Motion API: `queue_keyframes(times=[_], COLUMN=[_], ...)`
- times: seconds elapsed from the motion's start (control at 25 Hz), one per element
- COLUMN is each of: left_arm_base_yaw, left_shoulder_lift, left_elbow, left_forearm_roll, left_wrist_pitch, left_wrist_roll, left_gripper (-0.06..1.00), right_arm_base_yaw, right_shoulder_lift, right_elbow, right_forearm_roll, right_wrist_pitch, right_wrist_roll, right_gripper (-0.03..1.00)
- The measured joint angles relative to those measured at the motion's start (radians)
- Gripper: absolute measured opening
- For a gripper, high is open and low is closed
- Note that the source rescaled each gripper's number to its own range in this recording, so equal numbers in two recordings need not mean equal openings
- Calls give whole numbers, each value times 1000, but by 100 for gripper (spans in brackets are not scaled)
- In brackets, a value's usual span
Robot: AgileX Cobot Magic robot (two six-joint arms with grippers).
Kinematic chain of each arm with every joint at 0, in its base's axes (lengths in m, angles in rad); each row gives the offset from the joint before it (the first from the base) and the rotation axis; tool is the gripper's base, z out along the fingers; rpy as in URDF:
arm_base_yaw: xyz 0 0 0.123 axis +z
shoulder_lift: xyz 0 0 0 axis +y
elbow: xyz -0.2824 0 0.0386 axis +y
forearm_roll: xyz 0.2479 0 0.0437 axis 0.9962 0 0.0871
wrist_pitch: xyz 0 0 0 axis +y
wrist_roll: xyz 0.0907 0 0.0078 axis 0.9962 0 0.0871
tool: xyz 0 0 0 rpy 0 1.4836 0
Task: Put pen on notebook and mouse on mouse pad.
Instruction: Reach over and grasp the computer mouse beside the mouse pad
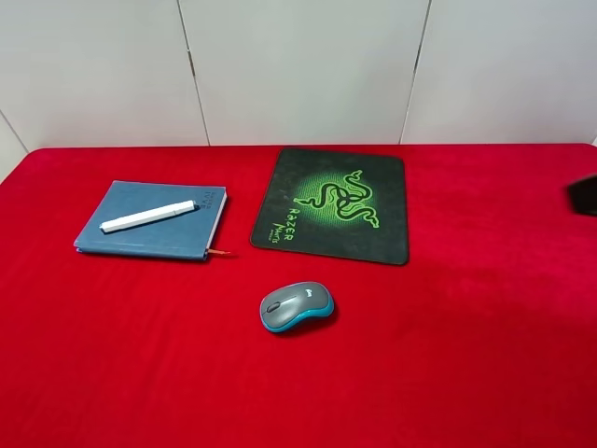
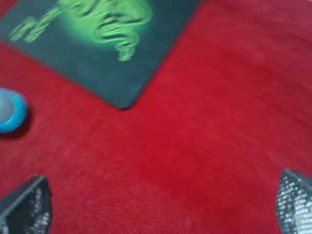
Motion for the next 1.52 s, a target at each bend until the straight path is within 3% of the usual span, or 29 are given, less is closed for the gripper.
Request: queue_keyframes(times=[0.28,0.56,0.92,1.52], left_arm_base_yaw=[0,0,0,0], left_shoulder_lift=[0,0,0,0], left_elbow=[0,0,0,0], left_forearm_roll=[0,0,0,0], left_wrist_pitch=[0,0,0,0], left_wrist_roll=[0,0,0,0], left_gripper=[100,100,100,100], right_arm_base_yaw=[325,513,604,610], right_shoulder_lift=[365,641,881,1159], right_elbow=[-81,-89,-103,-380], right_forearm_roll=[-134,-218,-227,-150], right_wrist_pitch=[-49,-167,-326,-201], right_wrist_roll=[-60,-140,-275,-399], right_gripper=[100,100,100,100])
